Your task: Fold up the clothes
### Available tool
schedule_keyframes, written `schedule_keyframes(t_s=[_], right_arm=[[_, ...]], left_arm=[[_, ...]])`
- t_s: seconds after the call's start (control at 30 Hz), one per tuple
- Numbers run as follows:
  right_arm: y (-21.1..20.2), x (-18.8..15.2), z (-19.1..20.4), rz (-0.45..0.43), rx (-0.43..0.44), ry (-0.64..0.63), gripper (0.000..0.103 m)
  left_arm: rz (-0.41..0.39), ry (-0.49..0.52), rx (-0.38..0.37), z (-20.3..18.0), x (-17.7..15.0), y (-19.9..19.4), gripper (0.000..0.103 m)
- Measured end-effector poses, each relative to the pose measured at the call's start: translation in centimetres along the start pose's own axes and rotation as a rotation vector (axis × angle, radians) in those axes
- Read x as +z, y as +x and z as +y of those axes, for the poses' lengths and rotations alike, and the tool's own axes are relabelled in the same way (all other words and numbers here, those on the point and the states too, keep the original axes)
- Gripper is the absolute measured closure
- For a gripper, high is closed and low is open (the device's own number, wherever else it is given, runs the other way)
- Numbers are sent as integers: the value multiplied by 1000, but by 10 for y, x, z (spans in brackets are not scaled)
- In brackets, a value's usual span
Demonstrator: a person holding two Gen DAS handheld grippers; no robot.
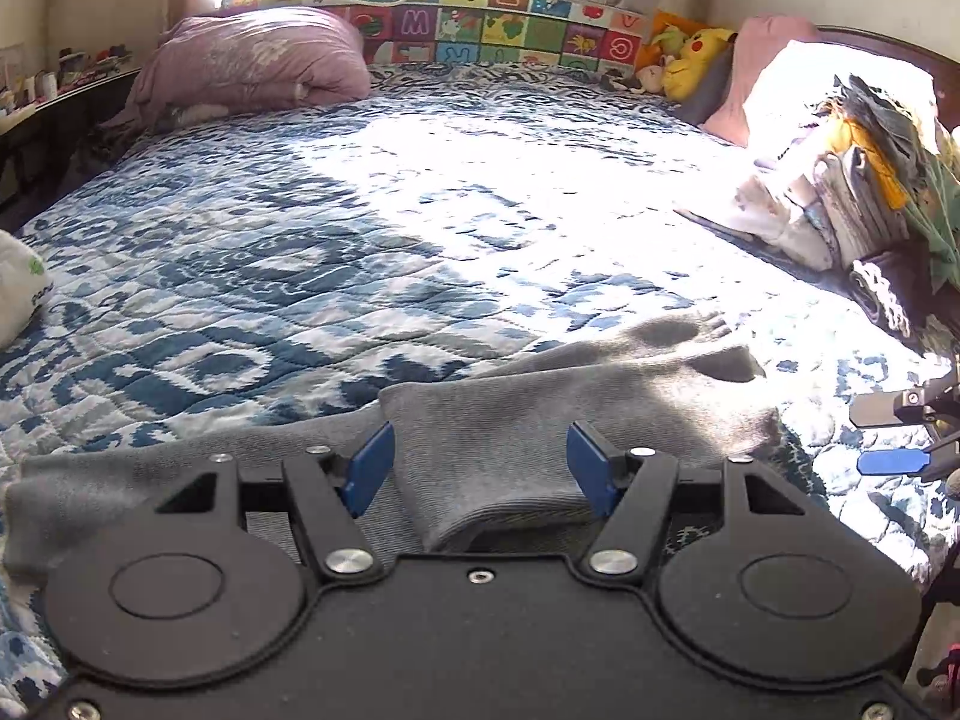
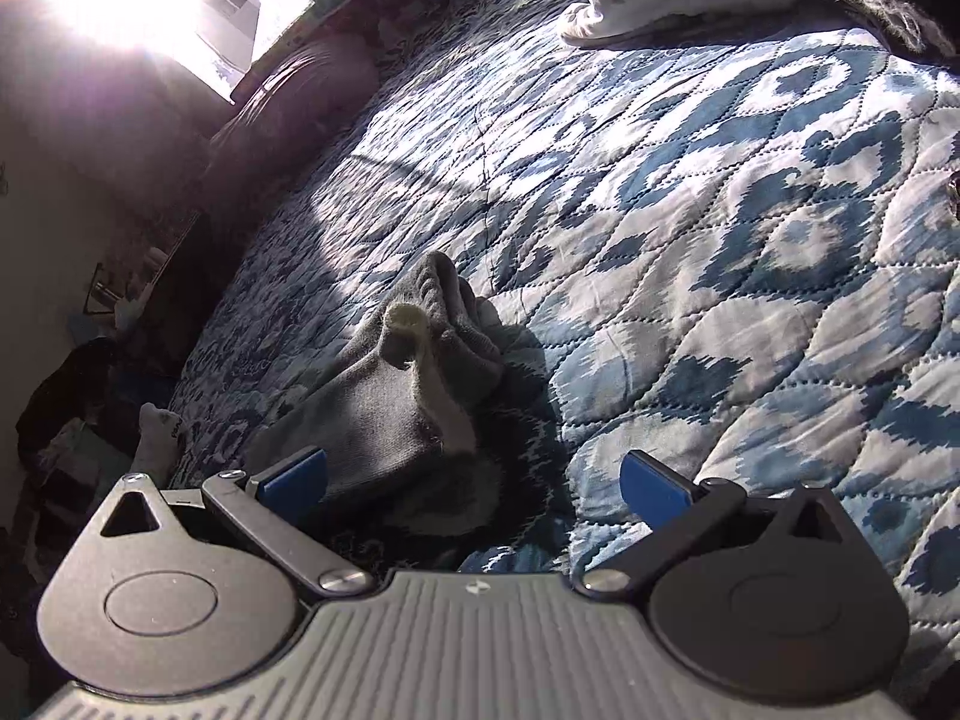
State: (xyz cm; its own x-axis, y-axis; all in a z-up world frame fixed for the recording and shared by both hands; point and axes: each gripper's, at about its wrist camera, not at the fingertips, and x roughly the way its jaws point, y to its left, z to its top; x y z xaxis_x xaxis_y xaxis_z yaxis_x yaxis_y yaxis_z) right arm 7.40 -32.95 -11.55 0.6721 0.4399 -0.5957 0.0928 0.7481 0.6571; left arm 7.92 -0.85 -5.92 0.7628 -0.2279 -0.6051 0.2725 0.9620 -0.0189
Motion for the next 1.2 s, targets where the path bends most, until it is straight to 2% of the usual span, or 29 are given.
schedule_keyframes(t_s=[0.1,0.17,0.27,0.33,0.4,0.43,0.5,0.6,0.67,0.77,0.93,1.03,1.2], right_arm=[[-8,3,-7,-17,-6,18,0],[-14,6,-11,-32,-11,31,0],[-24,9,-18,-54,-17,50,0],[-29,11,-23,-68,-21,62,0],[-31,11,-25,-72,-24,66,0],[-31,11,-26,-71,-27,67,0],[-29,9,-26,-67,-30,70,0],[-27,7,-23,-60,-31,64,0],[-26,6,-20,-54,-31,56,0],[-24,5,-14,-46,-28,40,0],[-20,4,-2,-32,-31,11,0],[-17,3,9,-44,-101,-44,0],[-11,5,24,-54,-98,-111,1]], left_arm=[[-28,199,-68,-55,2,14,40],[-21,290,-114,-79,0,27,40],[13,430,-126,-109,-8,51,40],[36,522,-108,-123,-15,63,40],[35,576,-95,-130,-18,68,41],[36,591,-89,-132,-19,71,53],[44,550,-83,-126,-13,72,78],[16,434,-109,-110,-2,62,93],[-14,367,-111,-99,5,51,94],[-53,212,-121,-73,15,30,94],[-109,-54,-112,-8,21,-8,95],[-146,-169,-95,29,15,-28,95],[-189,-302,-34,82,3,-56,95]])
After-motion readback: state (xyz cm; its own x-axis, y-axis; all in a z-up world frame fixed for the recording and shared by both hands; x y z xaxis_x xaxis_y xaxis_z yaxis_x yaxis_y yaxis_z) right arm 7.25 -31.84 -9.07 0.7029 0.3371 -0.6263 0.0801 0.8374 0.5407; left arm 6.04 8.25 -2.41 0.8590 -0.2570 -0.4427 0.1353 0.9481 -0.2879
